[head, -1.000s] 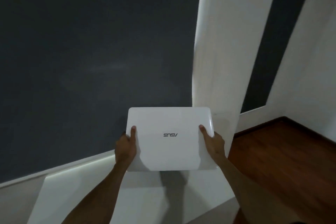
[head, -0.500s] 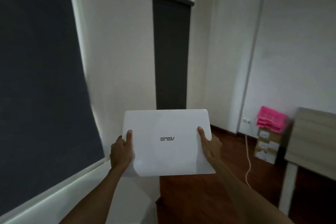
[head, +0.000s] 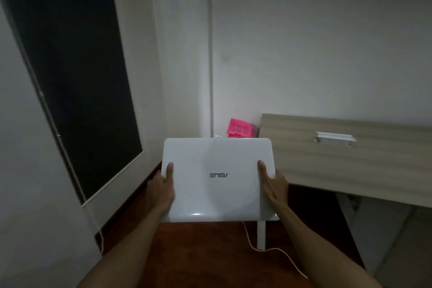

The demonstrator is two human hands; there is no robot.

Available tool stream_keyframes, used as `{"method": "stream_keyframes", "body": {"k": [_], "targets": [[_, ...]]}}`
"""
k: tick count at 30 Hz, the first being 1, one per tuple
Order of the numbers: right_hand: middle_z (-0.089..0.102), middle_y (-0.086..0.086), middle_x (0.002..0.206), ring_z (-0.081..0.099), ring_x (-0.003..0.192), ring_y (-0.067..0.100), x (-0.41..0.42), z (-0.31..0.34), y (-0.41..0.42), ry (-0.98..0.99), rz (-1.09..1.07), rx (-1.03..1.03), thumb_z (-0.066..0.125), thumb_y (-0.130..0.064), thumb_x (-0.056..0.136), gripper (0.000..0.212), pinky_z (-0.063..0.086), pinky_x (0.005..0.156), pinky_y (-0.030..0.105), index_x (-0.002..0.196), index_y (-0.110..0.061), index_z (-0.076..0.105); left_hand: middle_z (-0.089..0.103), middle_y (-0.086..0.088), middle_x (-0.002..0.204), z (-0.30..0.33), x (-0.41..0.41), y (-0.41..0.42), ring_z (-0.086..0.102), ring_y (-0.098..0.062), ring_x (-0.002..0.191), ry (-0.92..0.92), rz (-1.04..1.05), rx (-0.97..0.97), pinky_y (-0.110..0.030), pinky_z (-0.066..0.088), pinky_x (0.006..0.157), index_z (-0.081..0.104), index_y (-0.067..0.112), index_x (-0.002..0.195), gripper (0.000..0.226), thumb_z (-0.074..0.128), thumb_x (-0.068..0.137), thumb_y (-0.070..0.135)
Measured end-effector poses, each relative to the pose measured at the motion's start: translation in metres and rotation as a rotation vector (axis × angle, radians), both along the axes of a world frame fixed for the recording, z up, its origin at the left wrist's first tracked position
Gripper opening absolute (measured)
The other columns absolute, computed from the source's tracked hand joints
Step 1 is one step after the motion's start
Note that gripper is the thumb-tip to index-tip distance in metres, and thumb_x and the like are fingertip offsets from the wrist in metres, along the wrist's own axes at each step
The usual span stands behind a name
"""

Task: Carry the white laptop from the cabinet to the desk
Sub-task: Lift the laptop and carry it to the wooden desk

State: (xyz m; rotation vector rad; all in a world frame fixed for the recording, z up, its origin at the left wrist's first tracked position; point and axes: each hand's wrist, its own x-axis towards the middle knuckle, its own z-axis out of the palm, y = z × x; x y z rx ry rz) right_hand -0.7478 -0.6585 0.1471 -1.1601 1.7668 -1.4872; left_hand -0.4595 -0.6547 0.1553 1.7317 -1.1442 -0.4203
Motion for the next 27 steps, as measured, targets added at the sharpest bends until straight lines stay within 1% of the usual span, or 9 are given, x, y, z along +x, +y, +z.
{"method": "stream_keyframes", "body": {"k": [2, 4, 6, 8, 13, 15, 19, 24, 27], "targets": [[0.071, 0.000, 0.085, 0.068, 0.079, 0.021, -0.025, -0.011, -0.014, 0.019, -0.076, 0.015, 0.047, -0.086, 0.073, 0.072, 0.050, 0.067, 0.034, 0.090, -0.019, 0.067, 0.064, -0.003, 0.082, -0.003, -0.030, -0.029, 0.062, -0.023, 0.074, -0.018, -0.046, 0.002, -0.033, 0.044, 0.068, 0.064, 0.012, 0.091, 0.067, 0.028, 0.092, 0.068], [0.070, -0.002, 0.083, 0.068, 0.076, 0.020, -0.050, -0.019, -0.031, 0.029, -0.144, 0.035, 0.041, -0.092, 0.068, 0.076, 0.055, 0.069, 0.038, 0.087, -0.023, 0.065, 0.066, -0.008, 0.085, -0.009, -0.057, -0.061, 0.062, -0.027, 0.076, -0.022, -0.088, -0.013, -0.035, 0.046, 0.071, 0.064, 0.009, 0.093, 0.068, 0.028, 0.093, 0.066], [0.069, -0.002, 0.084, 0.067, 0.076, 0.020, -0.072, -0.022, -0.050, 0.052, -0.202, 0.069, 0.038, -0.093, 0.069, 0.077, 0.055, 0.072, 0.039, 0.088, -0.024, 0.065, 0.069, -0.012, 0.086, -0.018, -0.081, -0.096, 0.065, -0.033, 0.079, -0.005, -0.137, -0.026, -0.041, 0.052, 0.074, 0.064, 0.007, 0.091, 0.073, 0.026, 0.090, 0.069], [0.069, -0.001, 0.085, 0.066, 0.077, 0.021, -0.094, -0.024, -0.075, 0.069, -0.239, 0.095, 0.037, -0.092, 0.070, 0.079, 0.054, 0.072, 0.038, 0.091, -0.021, 0.067, 0.070, -0.017, 0.086, -0.024, -0.105, -0.135, 0.067, -0.036, 0.080, 0.019, -0.180, -0.032, -0.041, 0.052, 0.072, 0.064, 0.003, 0.090, 0.073, 0.028, 0.090, 0.066], [0.071, 0.001, 0.086, 0.067, 0.082, 0.023, -0.148, -0.026, -0.155, 0.106, -0.310, 0.112, 0.037, -0.093, 0.070, 0.082, 0.056, 0.077, 0.043, 0.089, -0.020, 0.069, 0.070, -0.026, 0.105, -0.018, -0.165, -0.232, 0.065, -0.043, 0.100, 0.067, -0.267, -0.111, -0.040, 0.045, 0.082, 0.065, -0.003, 0.108, 0.053, 0.040, 0.100, 0.043], [0.072, 0.002, 0.091, 0.067, 0.086, 0.026, -0.169, -0.030, -0.185, 0.106, -0.332, 0.117, 0.035, -0.094, 0.070, 0.086, 0.056, 0.080, 0.044, 0.093, -0.019, 0.069, 0.070, -0.026, 0.106, -0.019, -0.186, -0.270, 0.064, -0.042, 0.102, 0.061, -0.311, -0.106, -0.034, 0.041, 0.079, 0.065, -0.005, 0.108, 0.049, 0.042, 0.101, 0.037], [0.071, 0.005, 0.101, 0.066, 0.094, 0.029, -0.206, -0.040, -0.238, 0.117, -0.357, 0.145, 0.032, -0.091, 0.075, 0.087, 0.054, 0.086, 0.045, 0.106, -0.018, 0.069, 0.071, -0.021, 0.098, -0.033, -0.224, -0.340, 0.066, -0.040, 0.095, 0.000, -0.342, -0.034, -0.032, 0.038, 0.075, 0.068, -0.001, 0.097, 0.058, 0.037, 0.099, 0.049], [0.068, 0.010, 0.111, 0.063, 0.100, 0.032, -0.259, -0.062, -0.312, 0.123, -0.356, 0.169, 0.034, -0.078, 0.086, 0.074, 0.049, 0.085, 0.042, 0.114, -0.015, 0.061, 0.072, -0.011, 0.088, -0.066, -0.272, -0.428, 0.068, -0.033, 0.085, -0.030, -0.352, 0.057, -0.042, 0.053, 0.080, 0.069, 0.013, 0.091, 0.070, 0.028, 0.090, 0.070], [0.067, 0.013, 0.112, 0.063, 0.103, 0.037, -0.295, -0.081, -0.371, 0.121, -0.332, 0.207, 0.037, -0.073, 0.088, 0.066, 0.051, 0.088, 0.046, 0.113, -0.015, 0.054, 0.070, -0.005, 0.078, -0.083, -0.306, -0.480, 0.067, -0.026, 0.075, -0.015, -0.363, 0.115, -0.040, 0.054, 0.076, 0.067, 0.016, 0.077, 0.064, 0.032, 0.090, 0.069]]}}
